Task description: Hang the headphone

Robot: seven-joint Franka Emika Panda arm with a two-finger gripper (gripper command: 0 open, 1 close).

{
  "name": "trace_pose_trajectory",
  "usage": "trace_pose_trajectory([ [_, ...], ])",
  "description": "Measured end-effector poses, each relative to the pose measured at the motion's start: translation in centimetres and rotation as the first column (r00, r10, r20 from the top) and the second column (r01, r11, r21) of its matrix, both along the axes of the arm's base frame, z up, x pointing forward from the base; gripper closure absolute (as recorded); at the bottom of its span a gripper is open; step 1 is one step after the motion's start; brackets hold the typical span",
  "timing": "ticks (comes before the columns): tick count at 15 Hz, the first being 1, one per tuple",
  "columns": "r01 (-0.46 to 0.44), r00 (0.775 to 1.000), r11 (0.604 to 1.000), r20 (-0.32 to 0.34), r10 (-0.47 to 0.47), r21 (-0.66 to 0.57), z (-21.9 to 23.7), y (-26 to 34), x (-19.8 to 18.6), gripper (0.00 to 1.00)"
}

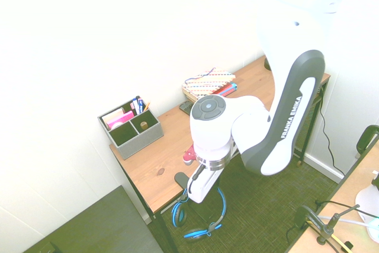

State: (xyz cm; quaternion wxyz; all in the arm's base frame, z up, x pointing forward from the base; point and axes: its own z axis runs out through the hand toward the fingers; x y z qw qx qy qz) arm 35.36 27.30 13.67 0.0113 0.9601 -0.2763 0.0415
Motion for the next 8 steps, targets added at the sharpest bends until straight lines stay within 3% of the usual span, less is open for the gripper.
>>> trace_pose_trajectory([
  [3,0.013,1.0,1.0,-0.017,-0.013,-0.017,-3.2,0.2,0.3,1.0],
  [4,0.023,1.0,0.999,-0.018,-0.024,-0.024,-3.9,0.2,0.6,0.0],
  [8,0.041,0.999,0.999,-0.019,-0.042,-0.031,-5.2,0.3,1.6,0.0],
])
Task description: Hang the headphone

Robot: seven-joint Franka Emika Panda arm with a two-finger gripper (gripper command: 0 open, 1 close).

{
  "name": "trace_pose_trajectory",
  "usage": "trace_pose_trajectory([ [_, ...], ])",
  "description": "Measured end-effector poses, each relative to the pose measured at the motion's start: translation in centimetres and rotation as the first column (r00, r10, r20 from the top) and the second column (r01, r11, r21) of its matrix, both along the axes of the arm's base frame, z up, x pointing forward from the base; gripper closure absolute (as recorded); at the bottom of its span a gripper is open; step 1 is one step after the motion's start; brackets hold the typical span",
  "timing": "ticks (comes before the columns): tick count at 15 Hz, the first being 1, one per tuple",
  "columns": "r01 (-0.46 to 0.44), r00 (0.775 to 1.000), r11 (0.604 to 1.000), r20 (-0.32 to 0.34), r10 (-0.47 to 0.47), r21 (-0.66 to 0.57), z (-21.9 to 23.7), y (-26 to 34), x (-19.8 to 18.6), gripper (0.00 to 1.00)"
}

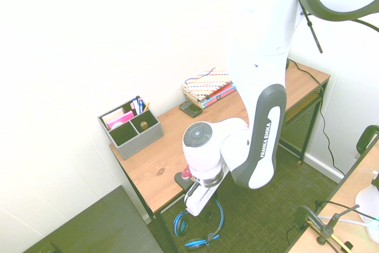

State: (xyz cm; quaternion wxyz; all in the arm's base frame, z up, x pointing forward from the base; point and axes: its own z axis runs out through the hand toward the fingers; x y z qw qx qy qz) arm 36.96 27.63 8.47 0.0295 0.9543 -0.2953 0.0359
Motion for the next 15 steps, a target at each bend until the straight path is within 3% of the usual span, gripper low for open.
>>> trace_pose_trajectory([
  [10,0.017,1.0,1.0,0.014,-0.017,0.005,0.3,-0.5,0.7,0.0],
  [15,0.01,0.999,0.999,0.03,-0.011,0.042,6.8,-0.9,0.6,0.0],
])
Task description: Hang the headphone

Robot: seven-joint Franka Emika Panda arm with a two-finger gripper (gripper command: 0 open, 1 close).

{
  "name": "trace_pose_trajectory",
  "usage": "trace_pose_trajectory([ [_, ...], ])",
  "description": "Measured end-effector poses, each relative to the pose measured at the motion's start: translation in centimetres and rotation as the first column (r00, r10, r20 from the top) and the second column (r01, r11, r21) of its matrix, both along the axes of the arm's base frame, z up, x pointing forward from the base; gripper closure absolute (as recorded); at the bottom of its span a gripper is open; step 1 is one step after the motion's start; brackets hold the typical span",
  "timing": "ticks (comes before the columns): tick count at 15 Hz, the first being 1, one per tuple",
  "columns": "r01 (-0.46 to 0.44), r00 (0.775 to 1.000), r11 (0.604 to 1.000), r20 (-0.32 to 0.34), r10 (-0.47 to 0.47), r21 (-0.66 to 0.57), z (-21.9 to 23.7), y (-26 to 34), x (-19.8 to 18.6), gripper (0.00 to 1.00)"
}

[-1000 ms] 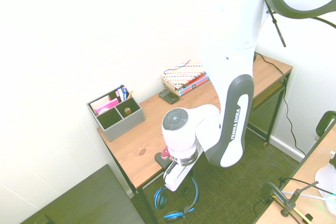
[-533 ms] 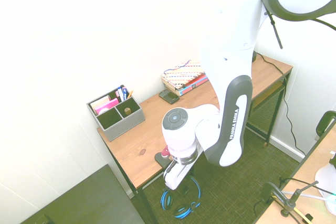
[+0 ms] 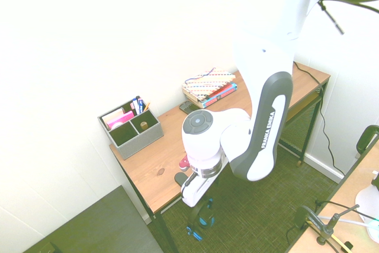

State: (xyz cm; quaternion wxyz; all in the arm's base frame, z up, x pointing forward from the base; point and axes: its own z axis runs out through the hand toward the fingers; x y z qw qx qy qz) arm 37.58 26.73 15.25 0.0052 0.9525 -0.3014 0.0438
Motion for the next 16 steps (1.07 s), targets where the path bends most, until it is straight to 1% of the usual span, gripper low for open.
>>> trace_pose_trajectory([
  [2,0.007,1.0,1.0,-0.017,-0.007,-0.013,4.5,-0.7,0.7,0.0],
  [4,0.03,0.998,1.0,-0.047,-0.03,-0.008,9.6,-2.7,2.2,0.0],
  [7,0.059,0.996,0.998,-0.072,-0.06,-0.01,17.4,-8.9,4.2,0.0],
  [9,0.074,0.994,0.997,-0.079,-0.074,-0.004,21.7,-14.1,4.2,0.0],
  [12,0.066,0.995,0.998,-0.078,-0.066,-0.011,24.3,-18.4,1.8,0.0],
  [14,0.06,0.997,0.998,-0.056,-0.061,-0.018,24.9,-21.2,0.6,0.0],
  [16,0.089,0.996,0.996,-0.03,-0.089,0.006,25.4,-25.3,0.4,0.0],
])
